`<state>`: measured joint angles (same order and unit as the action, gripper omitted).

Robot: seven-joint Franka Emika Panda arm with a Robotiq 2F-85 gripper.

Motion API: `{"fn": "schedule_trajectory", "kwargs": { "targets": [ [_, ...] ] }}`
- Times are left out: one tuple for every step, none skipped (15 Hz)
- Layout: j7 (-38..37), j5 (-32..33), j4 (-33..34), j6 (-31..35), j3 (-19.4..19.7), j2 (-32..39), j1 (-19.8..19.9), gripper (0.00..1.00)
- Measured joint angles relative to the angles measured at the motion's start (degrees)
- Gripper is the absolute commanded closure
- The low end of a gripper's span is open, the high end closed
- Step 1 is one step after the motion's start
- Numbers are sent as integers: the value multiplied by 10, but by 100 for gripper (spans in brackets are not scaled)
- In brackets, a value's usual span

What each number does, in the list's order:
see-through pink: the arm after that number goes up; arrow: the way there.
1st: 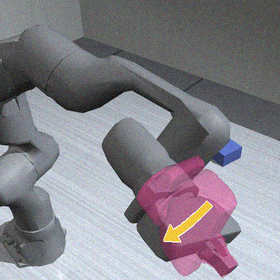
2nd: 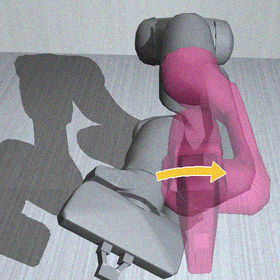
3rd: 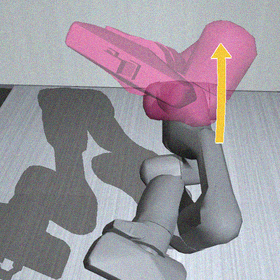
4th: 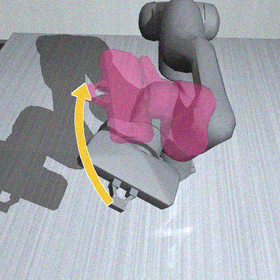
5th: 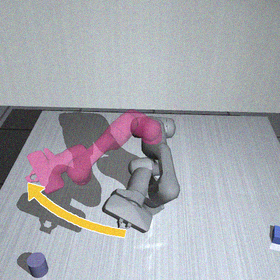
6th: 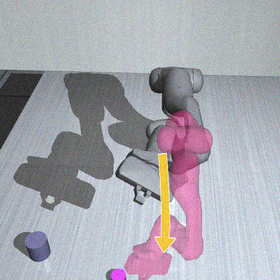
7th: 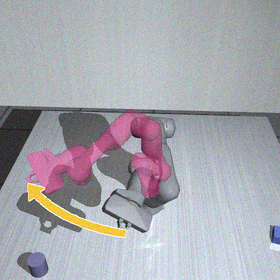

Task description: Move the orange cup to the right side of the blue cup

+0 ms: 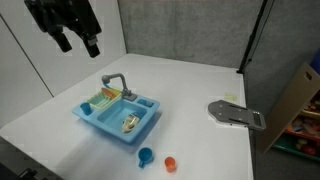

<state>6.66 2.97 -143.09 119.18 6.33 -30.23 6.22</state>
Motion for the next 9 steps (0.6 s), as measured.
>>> {"fn": "schedule_trajectory", "kwargs": {
  "targets": [
    [0,0,0,0,0,0,0,0],
    [0,0,0,0,0,0,0,0],
    [0,0,0,0,0,0,0,0],
    [0,0,0,0,0,0,0,0],
    [0,0,0,0,0,0,0,0],
    [0,0,0,0,0,0,0,0],
    [0,0,0,0,0,0,0,0],
    [0,0,0,0,0,1,0,0],
    [-4,3,-1,-5,0,2,1,0]
  ]
}}
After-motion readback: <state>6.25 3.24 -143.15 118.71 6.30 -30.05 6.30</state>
